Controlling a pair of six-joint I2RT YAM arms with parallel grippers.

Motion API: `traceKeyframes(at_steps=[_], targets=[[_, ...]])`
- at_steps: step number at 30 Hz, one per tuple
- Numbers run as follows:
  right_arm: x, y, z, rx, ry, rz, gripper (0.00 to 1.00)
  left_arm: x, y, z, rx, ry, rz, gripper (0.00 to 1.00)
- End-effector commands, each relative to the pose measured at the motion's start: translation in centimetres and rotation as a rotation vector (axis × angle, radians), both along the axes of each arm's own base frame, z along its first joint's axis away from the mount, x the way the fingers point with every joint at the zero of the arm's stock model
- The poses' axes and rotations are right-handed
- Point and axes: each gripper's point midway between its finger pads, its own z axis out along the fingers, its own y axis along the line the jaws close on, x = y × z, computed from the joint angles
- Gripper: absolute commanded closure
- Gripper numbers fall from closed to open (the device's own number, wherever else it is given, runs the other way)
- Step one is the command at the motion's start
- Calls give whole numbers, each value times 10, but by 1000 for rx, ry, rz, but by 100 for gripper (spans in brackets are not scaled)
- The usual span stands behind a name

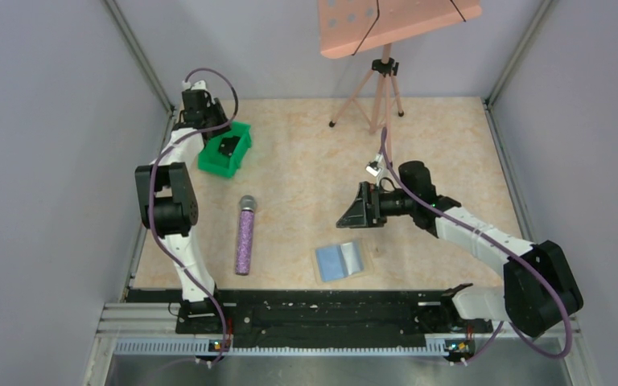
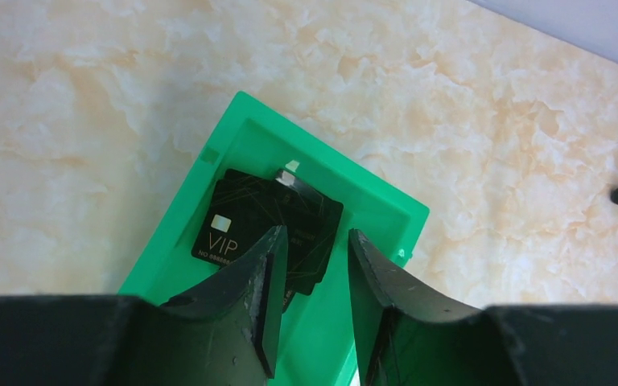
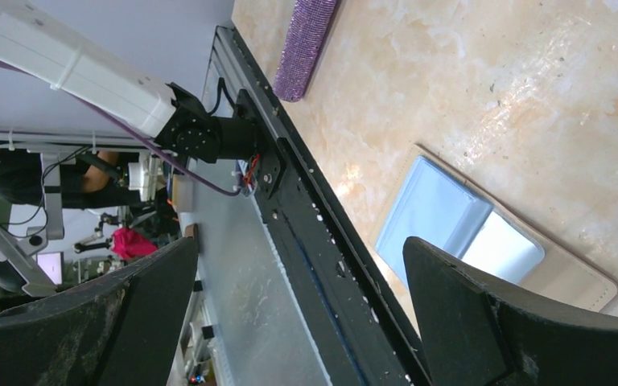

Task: Take the credit cards out of the card holder
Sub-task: Reset both arms

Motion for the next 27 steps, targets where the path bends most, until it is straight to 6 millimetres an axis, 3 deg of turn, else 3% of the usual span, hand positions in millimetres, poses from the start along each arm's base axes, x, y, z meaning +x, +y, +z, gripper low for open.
traceKeyframes(at_steps=[1,5,7,11,14,20,23,25,27], targets=[[7,2,25,-6,-95,-2,1,-7,-14,51,-5,-70,-48,60],[9,-7,21,-81,-103,-45,1,-31,-32,76,-39,-58,-68,56],[13,-15,22,-140,-126,-87,1,-51,-48,84,-95,-44,-98,48],[22,-35,24,-250,-155,-204,1,-93,-81,104,-181,-66,-183,40],[29,-54,24,-336,-193,-293,1,-128,-122,111,-202,-61,-301,23],[35,-89,25,-500,-202,-436,1,-202,-178,137,-224,-97,-466,15],[43,-111,28,-576,-212,-559,1,-235,-198,148,-264,-119,-531,10],[43,-115,37,-572,-243,-579,1,-255,-207,151,-286,-118,-564,2],[41,-117,49,-552,-278,-582,1,-272,-213,156,-304,-122,-588,1]])
